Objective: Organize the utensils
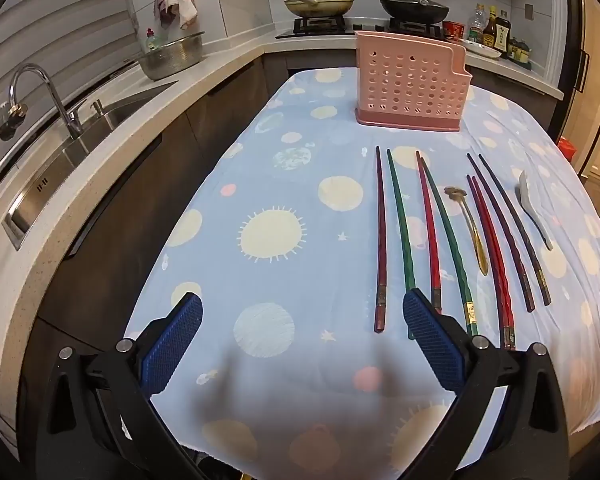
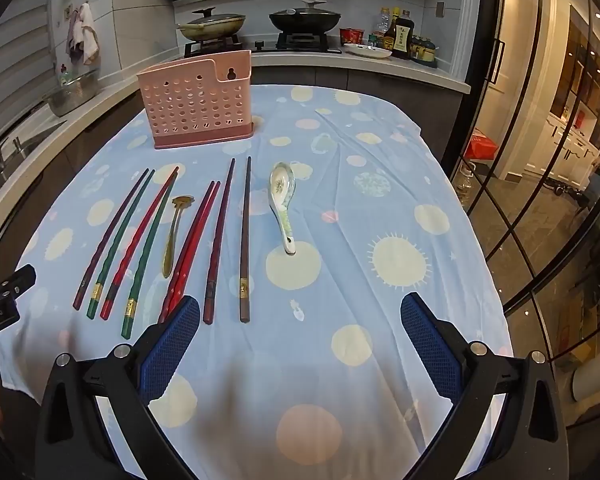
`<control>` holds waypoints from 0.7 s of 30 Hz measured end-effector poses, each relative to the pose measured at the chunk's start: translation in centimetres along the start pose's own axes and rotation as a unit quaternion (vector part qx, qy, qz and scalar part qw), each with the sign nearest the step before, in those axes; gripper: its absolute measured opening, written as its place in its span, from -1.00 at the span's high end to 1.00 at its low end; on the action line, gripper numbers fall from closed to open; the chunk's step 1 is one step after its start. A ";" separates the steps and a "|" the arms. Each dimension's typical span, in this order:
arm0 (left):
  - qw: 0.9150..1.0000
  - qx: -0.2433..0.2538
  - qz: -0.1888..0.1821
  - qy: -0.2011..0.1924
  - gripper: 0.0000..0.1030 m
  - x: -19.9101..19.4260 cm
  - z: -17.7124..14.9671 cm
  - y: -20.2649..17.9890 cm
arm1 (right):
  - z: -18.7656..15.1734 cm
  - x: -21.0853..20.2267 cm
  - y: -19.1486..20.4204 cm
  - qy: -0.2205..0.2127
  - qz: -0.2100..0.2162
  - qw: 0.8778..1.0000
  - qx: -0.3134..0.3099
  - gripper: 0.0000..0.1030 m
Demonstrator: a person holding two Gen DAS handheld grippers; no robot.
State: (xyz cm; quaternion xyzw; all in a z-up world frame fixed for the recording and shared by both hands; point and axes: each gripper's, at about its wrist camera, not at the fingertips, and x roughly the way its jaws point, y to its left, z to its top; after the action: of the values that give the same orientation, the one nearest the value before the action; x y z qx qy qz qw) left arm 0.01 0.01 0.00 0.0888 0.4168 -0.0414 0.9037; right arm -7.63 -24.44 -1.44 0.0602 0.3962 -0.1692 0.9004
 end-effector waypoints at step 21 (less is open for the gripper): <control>1.000 -0.007 -0.003 -0.009 -0.86 -0.7 0.6 0.4 | 0.3 -0.4 0.2 -0.006 0.005 1.000 -0.001 -0.87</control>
State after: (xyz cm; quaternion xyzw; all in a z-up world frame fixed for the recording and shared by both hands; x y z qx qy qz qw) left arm 0.08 0.31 1.04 0.0805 0.4090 -0.0417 0.9080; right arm -7.56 -24.20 -0.94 0.0596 0.3907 -0.1649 0.9037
